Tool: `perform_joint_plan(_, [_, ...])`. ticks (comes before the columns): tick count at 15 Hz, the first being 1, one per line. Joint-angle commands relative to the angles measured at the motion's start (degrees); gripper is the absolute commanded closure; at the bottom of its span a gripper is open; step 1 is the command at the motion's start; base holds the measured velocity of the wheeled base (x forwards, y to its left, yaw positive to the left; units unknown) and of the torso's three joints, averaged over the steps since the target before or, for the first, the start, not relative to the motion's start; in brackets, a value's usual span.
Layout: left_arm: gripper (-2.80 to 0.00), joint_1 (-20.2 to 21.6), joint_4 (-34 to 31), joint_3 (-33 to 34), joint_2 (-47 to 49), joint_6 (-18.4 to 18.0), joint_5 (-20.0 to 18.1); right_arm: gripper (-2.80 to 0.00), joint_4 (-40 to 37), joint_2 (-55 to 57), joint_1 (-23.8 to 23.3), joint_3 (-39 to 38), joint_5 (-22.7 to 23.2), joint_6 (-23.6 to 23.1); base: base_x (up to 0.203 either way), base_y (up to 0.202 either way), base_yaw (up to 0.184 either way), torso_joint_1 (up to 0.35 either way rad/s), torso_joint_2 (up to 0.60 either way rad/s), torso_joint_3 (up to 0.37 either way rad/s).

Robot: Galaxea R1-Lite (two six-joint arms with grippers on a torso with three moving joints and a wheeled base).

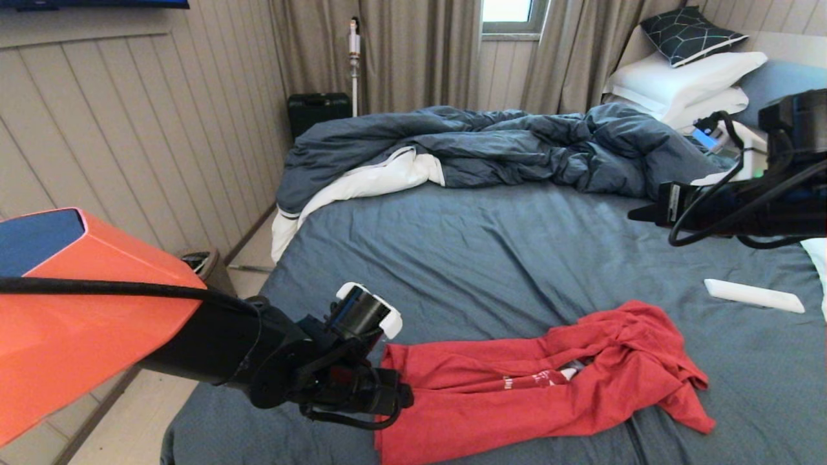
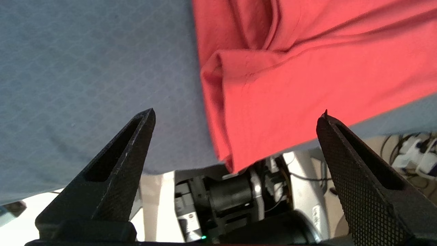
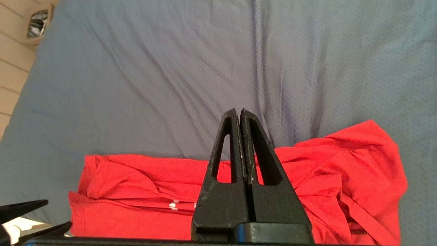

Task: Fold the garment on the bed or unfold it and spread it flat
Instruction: Unford the red T-shirt

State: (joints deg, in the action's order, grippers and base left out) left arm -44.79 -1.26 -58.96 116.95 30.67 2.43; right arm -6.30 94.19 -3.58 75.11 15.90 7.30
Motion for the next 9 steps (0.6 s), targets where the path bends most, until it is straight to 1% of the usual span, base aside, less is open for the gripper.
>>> perform_joint_plan(1, [-2.8,-0.47,-0.21,-1.75,1.49,0.91,0.19,0.0,-0.03,0.3,-0.11,0.15,0.1,0.08,0.0,0.0,0.0,0.0,0.0,0.0])
perform_joint_plan(2, [-2.8,-0.63,-0.59,-2.48,1.7,1.76,0.91,0.0,-0.03,0.39,-0.2,0.22,0.1,0.08,0.0,0.0,0.0,0.0,0.0,0.0])
perform_joint_plan(3, [-2.8,-0.65,-0.67,-2.74,1.47,1.76,1.93,0.0,-0.03,0.49,-0.46,0.33,0.1,0.08,0.0,0.0,0.0,0.0,0.0,0.0])
perform_joint_plan(6, [-2.8,-1.43,-0.27,-3.33,3.27,1.23,6.97,0.0,-0.03,0.82,-0.9,0.48,0.1,0.08,0.0,0.0,0.0,0.0,0.0,0.0])
perform_joint_plan(9, [-2.8,-1.81,-0.7,-5.49,4.41,1.83,7.0,0.0,-0.03,0.91,-0.99,0.48,0.72,0.17,0.0,0.0,0.0,0.0,0.0,0.0])
